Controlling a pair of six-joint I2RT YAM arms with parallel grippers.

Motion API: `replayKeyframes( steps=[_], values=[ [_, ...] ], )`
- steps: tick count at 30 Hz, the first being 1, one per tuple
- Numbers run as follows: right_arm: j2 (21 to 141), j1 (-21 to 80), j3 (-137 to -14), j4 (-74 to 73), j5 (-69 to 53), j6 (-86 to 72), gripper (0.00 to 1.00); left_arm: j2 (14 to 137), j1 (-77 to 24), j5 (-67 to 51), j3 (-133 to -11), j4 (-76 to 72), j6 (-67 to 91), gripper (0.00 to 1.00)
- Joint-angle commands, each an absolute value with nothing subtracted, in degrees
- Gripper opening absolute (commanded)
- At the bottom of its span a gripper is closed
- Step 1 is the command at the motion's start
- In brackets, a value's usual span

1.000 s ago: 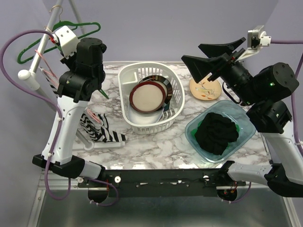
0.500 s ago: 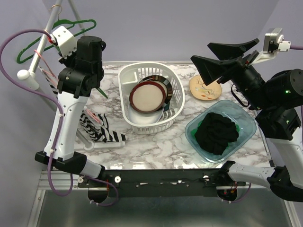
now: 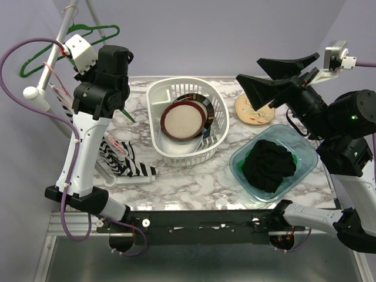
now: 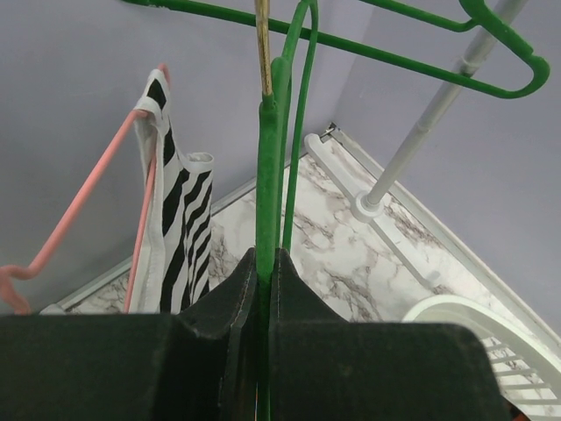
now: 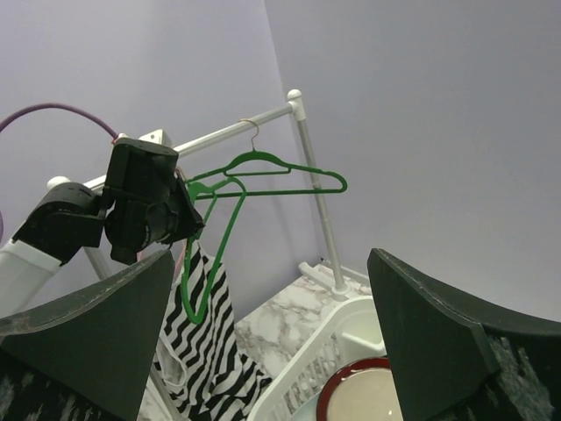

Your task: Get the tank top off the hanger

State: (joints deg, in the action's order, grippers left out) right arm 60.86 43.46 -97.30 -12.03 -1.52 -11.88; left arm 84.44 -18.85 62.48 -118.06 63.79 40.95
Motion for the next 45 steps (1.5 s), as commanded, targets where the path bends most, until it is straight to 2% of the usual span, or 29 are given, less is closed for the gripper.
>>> replayKeyframes(
  steps=[1, 8, 10, 15, 21, 24, 26, 27, 28, 30, 33, 41, 45],
  values=[
    [58.3, 43.8, -96.2, -10.5, -0.4, -10.5, 1.0, 84.6, -18.3, 62.5, -117.6, 66.9, 43.4, 0.09],
    [56.1, 43.8, -94.1, -9.8, -0.4, -10.7, 1.0, 84.7, -17.8, 63.4, -117.5, 67.2, 44.4, 0.08],
    [55.4, 43.9, -93.9, -9.7, -0.4, -10.7, 1.0, 85.3, -17.4, 62.8, -118.2, 68.0, 45.0, 0.13],
    [53.9, 43.8, -93.7, -10.3, -0.4, -10.3, 1.0, 85.8, -17.1, 62.2, -118.9, 67.9, 46.1, 0.17],
    [51.7, 43.8, -92.8, -9.8, 1.2, -9.8, 1.0, 84.4, -17.1, 60.0, -120.6, 65.9, 43.9, 0.43],
    [51.2, 43.8, -92.0, -9.4, 1.2, -9.8, 1.0, 81.0, -17.2, 54.2, -119.0, 61.7, 39.4, 0.57],
    [51.2, 43.8, -91.7, -9.1, 1.1, -9.9, 1.0, 77.2, -17.2, 47.7, -115.9, 58.7, 35.2, 0.73],
    [51.2, 43.8, -91.3, -9.1, 1.1, -9.9, 1.0, 75.9, -17.2, 45.5, -114.8, 55.5, 33.8, 0.77],
    [51.2, 43.9, -91.1, -8.9, 1.0, -10.3, 1.0, 74.6, -17.2, 43.0, -112.4, 54.1, 33.0, 0.87],
    [51.0, 43.8, -90.6, -8.3, 0.8, -10.7, 1.0, 71.0, -17.2, 36.4, -110.5, 50.8, 30.4, 0.97],
    [50.8, 43.8, -89.0, -7.7, 0.3, -11.6, 1.0, 66.7, -17.2, 28.1, -107.9, 48.4, 27.4, 0.99],
    [49.3, 43.8, -84.7, -7.5, 0.4, -13.4, 1.0, 57.4, -17.2, 19.7, -102.2, 42.2, 23.6, 0.99],
    [48.8, 43.8, -83.1, -7.2, 0.5, -14.8, 1.0, 59.4, -17.2, 14.9, -106.3, 48.4, 23.4, 0.99]
  ],
)
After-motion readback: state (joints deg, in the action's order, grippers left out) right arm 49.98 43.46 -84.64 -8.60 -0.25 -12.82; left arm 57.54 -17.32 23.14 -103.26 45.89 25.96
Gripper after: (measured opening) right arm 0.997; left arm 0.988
